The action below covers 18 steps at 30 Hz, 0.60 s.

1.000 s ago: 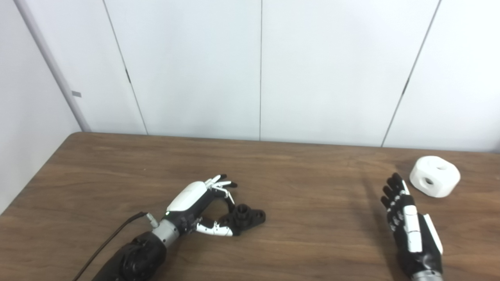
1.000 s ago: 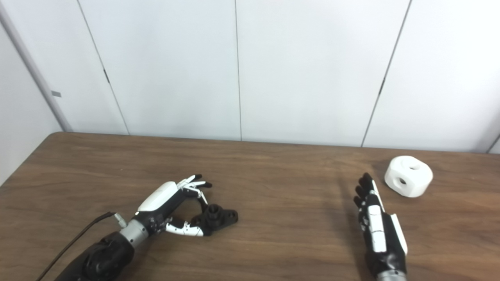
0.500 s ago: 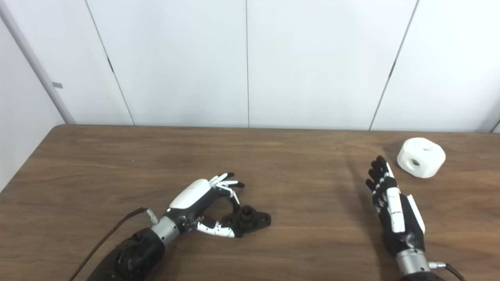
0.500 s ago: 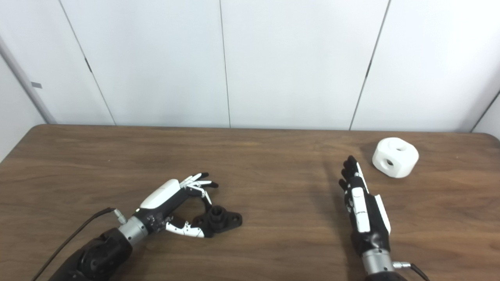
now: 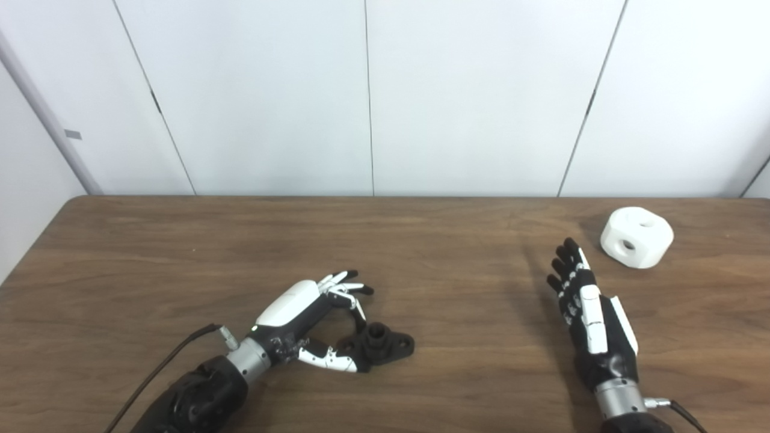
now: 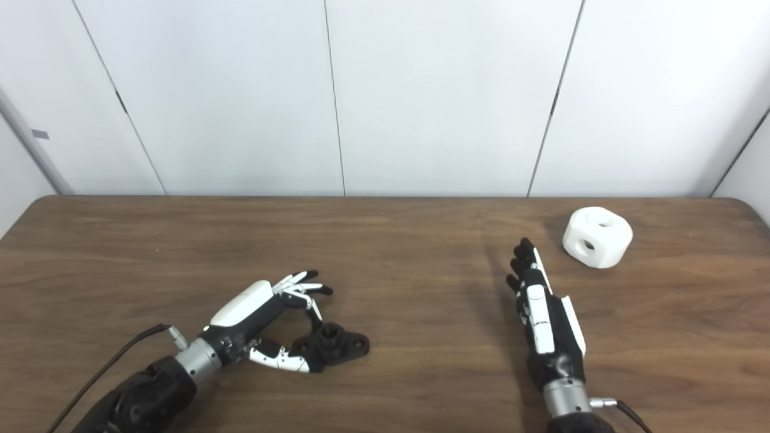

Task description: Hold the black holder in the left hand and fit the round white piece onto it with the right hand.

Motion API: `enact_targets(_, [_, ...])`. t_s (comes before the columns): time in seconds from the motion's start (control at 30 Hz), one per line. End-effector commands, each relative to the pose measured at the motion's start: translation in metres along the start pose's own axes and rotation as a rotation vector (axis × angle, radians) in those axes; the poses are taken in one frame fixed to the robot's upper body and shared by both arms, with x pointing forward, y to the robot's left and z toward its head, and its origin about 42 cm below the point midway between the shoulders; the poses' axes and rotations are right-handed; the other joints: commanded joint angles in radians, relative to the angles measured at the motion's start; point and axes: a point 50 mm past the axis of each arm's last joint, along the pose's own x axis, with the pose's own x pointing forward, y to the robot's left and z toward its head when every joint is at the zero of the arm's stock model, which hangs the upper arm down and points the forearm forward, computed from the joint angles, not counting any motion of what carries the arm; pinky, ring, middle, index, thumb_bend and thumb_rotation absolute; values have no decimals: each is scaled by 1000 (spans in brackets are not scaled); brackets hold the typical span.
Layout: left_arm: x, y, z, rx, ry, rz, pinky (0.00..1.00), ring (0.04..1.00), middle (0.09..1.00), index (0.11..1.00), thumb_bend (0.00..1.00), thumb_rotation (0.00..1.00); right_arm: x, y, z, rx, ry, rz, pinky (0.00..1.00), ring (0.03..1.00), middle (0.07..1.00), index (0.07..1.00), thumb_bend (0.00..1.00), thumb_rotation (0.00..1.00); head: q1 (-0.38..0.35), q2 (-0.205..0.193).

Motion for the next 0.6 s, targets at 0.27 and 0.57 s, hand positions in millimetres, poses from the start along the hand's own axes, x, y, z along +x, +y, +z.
enact_targets(0.27, [-5,-7,-6,-12,23,-49,1000,1000,874,481,523,50,-10,5,21,23,-88,15,939,980,989,981,442,949,-39,1])
enact_targets(0.57, [-3,-11,-8,-21,20,-41,1000,1000,867,481,523,49,-12,3,60,-149,-220,-61,849,900,890,858,491,447,-65,-15])
